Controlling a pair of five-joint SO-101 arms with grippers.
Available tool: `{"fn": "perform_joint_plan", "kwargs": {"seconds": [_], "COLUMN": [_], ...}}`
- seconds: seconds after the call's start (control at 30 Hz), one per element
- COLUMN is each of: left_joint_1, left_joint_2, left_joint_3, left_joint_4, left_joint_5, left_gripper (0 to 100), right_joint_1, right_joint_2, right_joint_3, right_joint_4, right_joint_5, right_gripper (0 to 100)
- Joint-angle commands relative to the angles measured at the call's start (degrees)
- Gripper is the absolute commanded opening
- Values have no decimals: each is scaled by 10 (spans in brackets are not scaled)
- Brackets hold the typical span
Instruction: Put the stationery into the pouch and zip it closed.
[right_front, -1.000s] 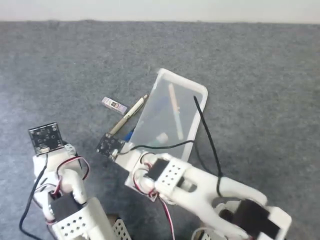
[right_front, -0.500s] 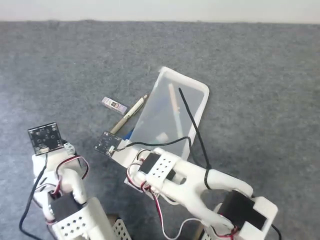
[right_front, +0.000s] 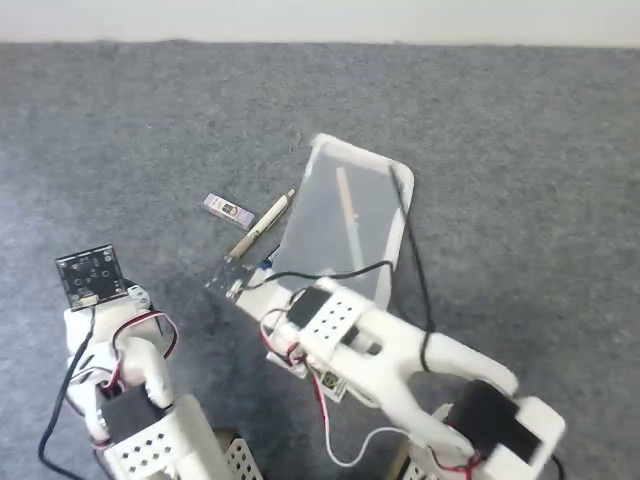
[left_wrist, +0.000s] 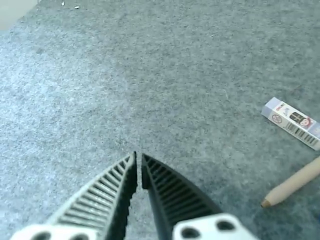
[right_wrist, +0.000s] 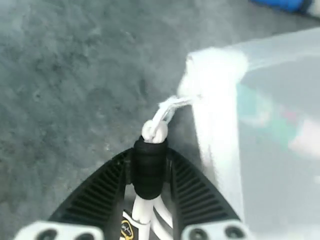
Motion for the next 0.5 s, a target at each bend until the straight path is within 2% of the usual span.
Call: {"fn": "perform_joint_plan", "kwargs": {"seconds": [0.0, 0.4, 0.47], "left_joint_1": [-4, 1, 4], "left_joint_2": [-8, -8, -8], "left_joint_3": [-16, -15, -15], "left_joint_4": [-11, -13, -12], "left_joint_5": [-19, -25, -25], "left_gripper": [12, 15, 48], "right_joint_1": [30, 78, 87], "right_joint_2": [-78, -222, -257], "right_joint_3": [-12, 47, 60], "right_joint_4": [18, 8, 8], "right_joint_5": [9, 5, 5], "right_gripper": [7, 7, 7]}}
